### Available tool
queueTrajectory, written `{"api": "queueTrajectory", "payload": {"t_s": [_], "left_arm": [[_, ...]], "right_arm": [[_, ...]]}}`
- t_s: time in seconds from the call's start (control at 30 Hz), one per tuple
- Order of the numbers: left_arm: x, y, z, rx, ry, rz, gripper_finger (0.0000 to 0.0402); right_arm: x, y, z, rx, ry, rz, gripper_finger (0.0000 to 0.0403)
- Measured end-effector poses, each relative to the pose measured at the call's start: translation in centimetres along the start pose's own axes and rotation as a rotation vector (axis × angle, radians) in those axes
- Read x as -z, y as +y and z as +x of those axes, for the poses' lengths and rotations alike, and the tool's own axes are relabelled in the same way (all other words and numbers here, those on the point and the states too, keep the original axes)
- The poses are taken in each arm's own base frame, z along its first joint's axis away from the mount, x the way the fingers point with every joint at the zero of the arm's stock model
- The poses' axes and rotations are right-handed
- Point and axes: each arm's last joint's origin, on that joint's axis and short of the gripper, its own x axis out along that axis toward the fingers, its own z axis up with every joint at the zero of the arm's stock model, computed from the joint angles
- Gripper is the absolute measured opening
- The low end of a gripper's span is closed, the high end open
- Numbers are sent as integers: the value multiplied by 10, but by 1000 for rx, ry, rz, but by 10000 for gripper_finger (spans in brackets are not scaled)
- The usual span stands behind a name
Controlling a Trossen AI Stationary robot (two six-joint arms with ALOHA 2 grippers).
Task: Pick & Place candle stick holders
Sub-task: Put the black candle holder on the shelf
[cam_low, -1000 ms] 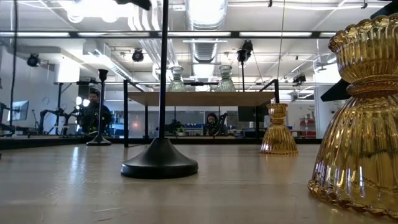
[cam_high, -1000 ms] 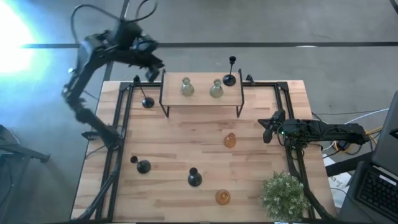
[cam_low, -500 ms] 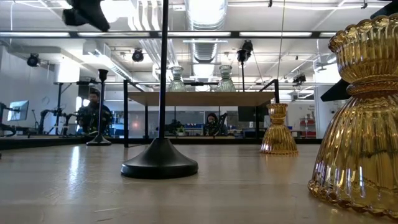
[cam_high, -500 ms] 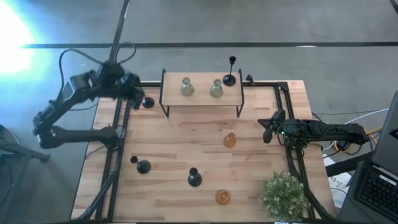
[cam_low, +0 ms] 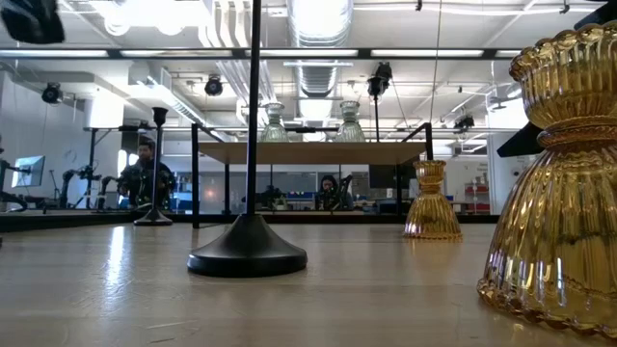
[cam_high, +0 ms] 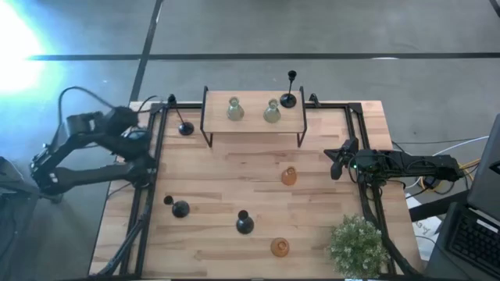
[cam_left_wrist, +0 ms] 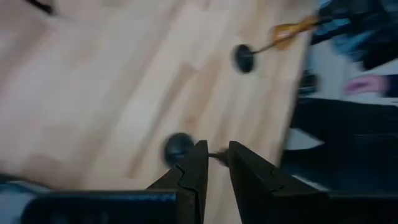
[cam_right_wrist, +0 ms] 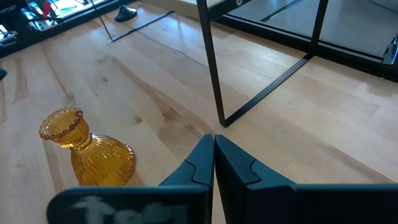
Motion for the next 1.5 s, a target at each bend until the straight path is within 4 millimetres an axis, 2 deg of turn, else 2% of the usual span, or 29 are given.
{"api": "queueTrajectory", "payload": {"t_s": [0.13, 0.33, 0.67, 0.9, 1.17, 1.33, 1.5], "left_arm": [[3, 0, 3, 33, 57, -195, 67], [7, 5, 15, 30, 119, -335, 61], [15, 9, 49, 83, 389, -331, 6], [22, 7, 68, 31, 561, -370, 10], [23, -1, 99, 108, 574, -240, 8], [34, 3, 120, 83, 678, -230, 11], [41, 8, 133, 66, 719, -238, 11]], "right_arm": [[0, 0, 0, 0, 0, 0, 8], [0, 0, 0, 0, 0, 0, 8], [0, 0, 0, 0, 0, 0, 8], [0, 0, 0, 0, 0, 0, 8], [0, 0, 0, 0, 0, 0, 8], [0, 0, 0, 0, 0, 0, 8], [0, 0, 0, 0, 0, 0, 8]]}}
